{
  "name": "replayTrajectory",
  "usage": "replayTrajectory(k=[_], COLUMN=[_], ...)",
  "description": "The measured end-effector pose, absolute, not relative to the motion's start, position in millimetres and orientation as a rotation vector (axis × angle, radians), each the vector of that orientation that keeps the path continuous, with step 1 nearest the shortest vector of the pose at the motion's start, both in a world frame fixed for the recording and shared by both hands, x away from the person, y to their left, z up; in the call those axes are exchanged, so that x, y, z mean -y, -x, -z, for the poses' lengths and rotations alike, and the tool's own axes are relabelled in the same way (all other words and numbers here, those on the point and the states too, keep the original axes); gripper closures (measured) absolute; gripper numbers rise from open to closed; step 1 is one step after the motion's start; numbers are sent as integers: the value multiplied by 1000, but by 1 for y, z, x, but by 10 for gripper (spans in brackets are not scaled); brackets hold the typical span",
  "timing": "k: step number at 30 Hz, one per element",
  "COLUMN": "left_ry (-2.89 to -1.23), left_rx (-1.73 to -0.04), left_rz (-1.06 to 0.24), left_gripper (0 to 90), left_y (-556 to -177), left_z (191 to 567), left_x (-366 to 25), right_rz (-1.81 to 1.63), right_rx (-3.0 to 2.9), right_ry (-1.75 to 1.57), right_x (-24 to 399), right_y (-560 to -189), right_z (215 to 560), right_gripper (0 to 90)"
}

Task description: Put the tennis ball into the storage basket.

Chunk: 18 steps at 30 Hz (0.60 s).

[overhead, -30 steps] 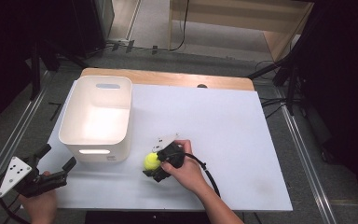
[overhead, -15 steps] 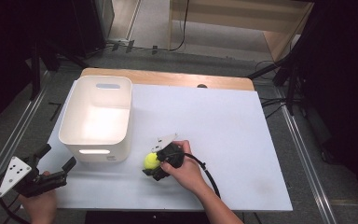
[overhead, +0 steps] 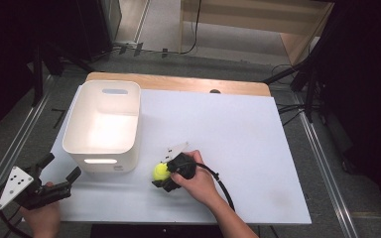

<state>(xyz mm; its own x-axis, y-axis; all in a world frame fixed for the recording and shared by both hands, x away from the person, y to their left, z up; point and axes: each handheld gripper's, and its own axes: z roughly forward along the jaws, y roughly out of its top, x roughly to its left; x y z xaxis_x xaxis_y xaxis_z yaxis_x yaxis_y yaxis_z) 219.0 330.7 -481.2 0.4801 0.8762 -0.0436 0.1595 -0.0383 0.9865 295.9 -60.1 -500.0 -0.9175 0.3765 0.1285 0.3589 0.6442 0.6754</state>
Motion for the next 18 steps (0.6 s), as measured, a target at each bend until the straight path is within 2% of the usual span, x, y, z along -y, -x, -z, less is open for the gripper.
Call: replayTrajectory(k=[18], left_ry=[-1522], left_rx=[-940], left_rz=[-744], left_gripper=[28], left_y=[-219], left_z=[481], left_x=[-331], right_rz=[-1225], right_rx=[-2844], right_ry=[-644], right_x=[69], right_y=[-301], right_z=[491], right_gripper=[236])
